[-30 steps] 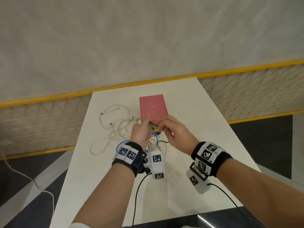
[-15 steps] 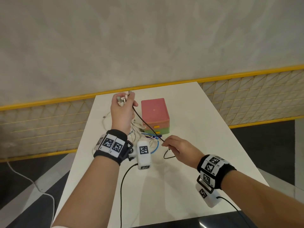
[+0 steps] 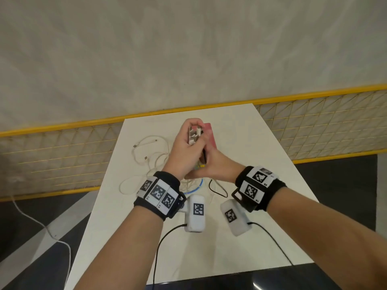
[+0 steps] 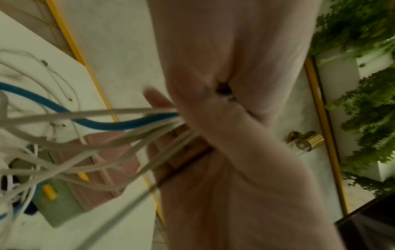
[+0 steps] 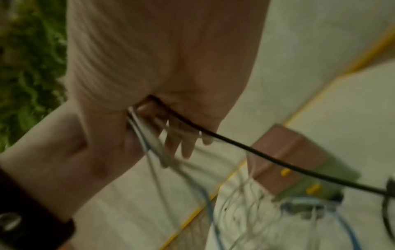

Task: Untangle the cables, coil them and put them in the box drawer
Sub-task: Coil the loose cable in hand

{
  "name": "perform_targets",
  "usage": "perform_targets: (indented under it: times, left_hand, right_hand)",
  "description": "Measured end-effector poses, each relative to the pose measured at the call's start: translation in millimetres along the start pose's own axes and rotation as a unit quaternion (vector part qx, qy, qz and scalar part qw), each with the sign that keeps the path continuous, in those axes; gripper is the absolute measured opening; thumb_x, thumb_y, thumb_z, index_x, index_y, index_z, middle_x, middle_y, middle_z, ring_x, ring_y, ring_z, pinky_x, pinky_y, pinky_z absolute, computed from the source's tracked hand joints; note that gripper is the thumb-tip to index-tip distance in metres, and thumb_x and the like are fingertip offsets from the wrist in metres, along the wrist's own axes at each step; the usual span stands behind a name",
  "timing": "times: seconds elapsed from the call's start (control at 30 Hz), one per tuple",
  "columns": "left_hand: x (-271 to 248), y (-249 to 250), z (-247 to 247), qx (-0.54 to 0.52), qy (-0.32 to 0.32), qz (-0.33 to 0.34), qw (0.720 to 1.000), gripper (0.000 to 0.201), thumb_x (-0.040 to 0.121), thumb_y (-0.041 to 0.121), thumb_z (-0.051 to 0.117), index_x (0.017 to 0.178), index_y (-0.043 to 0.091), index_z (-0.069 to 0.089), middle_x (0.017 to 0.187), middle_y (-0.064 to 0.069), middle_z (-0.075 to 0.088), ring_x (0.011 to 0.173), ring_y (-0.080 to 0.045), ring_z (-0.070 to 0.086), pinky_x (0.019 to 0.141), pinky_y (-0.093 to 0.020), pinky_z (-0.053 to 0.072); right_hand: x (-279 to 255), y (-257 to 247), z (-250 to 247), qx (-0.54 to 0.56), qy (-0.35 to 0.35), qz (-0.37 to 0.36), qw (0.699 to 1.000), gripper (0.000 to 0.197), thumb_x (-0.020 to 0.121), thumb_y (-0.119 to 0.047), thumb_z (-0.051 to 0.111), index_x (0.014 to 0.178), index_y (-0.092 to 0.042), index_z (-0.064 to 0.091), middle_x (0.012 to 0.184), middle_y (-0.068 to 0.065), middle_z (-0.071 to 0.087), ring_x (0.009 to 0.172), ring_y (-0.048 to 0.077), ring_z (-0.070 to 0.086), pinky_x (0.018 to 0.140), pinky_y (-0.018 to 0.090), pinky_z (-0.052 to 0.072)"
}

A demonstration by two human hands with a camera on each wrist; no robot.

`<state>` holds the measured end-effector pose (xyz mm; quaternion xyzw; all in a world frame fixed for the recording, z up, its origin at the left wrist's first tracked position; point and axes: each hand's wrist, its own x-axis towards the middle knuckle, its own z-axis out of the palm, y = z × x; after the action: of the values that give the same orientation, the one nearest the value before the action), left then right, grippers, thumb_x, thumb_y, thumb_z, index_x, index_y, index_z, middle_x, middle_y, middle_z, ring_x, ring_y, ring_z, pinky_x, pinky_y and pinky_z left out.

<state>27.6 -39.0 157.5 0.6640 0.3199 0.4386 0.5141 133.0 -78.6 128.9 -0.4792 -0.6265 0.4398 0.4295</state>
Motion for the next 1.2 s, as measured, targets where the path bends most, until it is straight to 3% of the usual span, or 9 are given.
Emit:
perform_targets:
  times: [0.1,0.2,0.3,0.53,0.67,0.77,0.87,0.97,1.2]
  left_hand:
    - [-6,9,2,0.03,-0.049,0.022,0.998,0.008,0.095,0.016,0.06,0.099,0.019,0.054,0.087,0.01,0.057,0.076,0.004,0.058,0.074,-0.012,0.045]
    - [-6,16,-5,0.077,-0.087,0.048,0.992,0.013,0.09,0.012,0.066,0.099,0.011,0.057,0.085,0.006,0.063,0.081,-0.002,0.062,0.08,-0.018,0.045]
    - [-1,18,-10,0.122,-0.079,0.076,0.986,0.025,0.088,0.016,0.069,0.11,0.023,0.062,0.092,0.006,0.069,0.094,-0.002,0.061,0.088,-0.02,0.043]
    - [4,16,-1,0.34,-0.086,0.219,0.91,0.033,0.103,0.027,0.032,0.111,0.018,0.062,0.108,0.006,0.061,0.102,-0.014,0.052,0.091,-0.035,0.042]
    - [5,17,-5,0.465,-0.124,0.239,0.843,0.051,0.098,0.049,0.027,0.128,0.02,0.057,0.123,0.005,0.059,0.108,-0.016,0.051,0.093,-0.033,0.039]
    - [7,15,-7,0.419,-0.141,0.24,0.864,0.037,0.099,0.039,0.043,0.123,0.015,0.059,0.116,0.001,0.058,0.105,-0.013,0.053,0.09,-0.024,0.042]
    - [2,16,-2,0.367,-0.106,0.252,0.889,0.021,0.099,0.024,0.047,0.103,0.008,0.061,0.099,-0.002,0.055,0.088,-0.01,0.051,0.079,-0.025,0.043]
    - [0,16,-1,0.344,-0.089,0.232,0.906,0.032,0.094,0.04,0.051,0.088,0.008,0.056,0.089,-0.003,0.051,0.078,-0.015,0.05,0.072,-0.027,0.043]
    - [10,21,-4,0.269,-0.035,0.208,0.94,0.021,0.095,0.019,0.057,0.078,0.007,0.053,0.077,-0.001,0.049,0.069,-0.007,0.044,0.067,-0.019,0.036]
  right_hand:
    - [0,1,11,0.084,0.065,0.032,0.994,0.068,0.077,0.006,0.063,0.114,-0.044,0.036,0.109,0.022,0.058,0.1,0.031,0.062,0.082,0.045,0.053]
    - [1,5,17,0.029,0.137,0.041,0.989,0.012,0.089,-0.005,0.047,0.099,-0.012,0.048,0.073,0.027,0.055,0.061,0.033,0.052,0.056,0.043,0.044]
    - [0,4,19,0.008,0.188,0.046,0.981,0.026,0.089,-0.013,0.047,0.097,0.01,0.039,0.085,0.043,0.053,0.068,0.049,0.052,0.061,0.047,0.046]
    - [4,-9,9,-0.013,0.199,0.05,0.979,0.017,0.08,-0.004,0.047,0.064,-0.008,0.045,0.051,0.006,0.036,0.051,0.015,0.036,0.048,0.028,0.028]
    - [6,-16,5,-0.111,0.177,0.004,0.978,0.013,0.088,0.005,0.046,0.088,-0.001,0.058,0.066,-0.007,0.046,0.056,-0.011,0.047,0.053,0.003,0.037]
    - [5,-20,3,-0.182,0.159,-0.008,0.97,0.017,0.087,0.005,0.047,0.102,0.002,0.057,0.078,-0.009,0.046,0.057,-0.004,0.043,0.058,0.001,0.037]
    - [3,-23,1,-0.127,0.156,-0.001,0.98,0.018,0.086,0.002,0.051,0.082,-0.016,0.054,0.068,-0.008,0.049,0.052,-0.005,0.052,0.05,0.012,0.039]
    - [4,-23,2,-0.131,0.127,0.024,0.983,0.011,0.086,-0.001,0.052,0.091,-0.01,0.055,0.077,0.005,0.054,0.067,0.009,0.055,0.059,0.032,0.049]
    - [-3,-21,-1,-0.032,0.11,0.03,0.993,0.026,0.073,0.005,0.066,0.068,-0.014,0.05,0.059,-0.005,0.049,0.052,0.003,0.047,0.051,0.015,0.037]
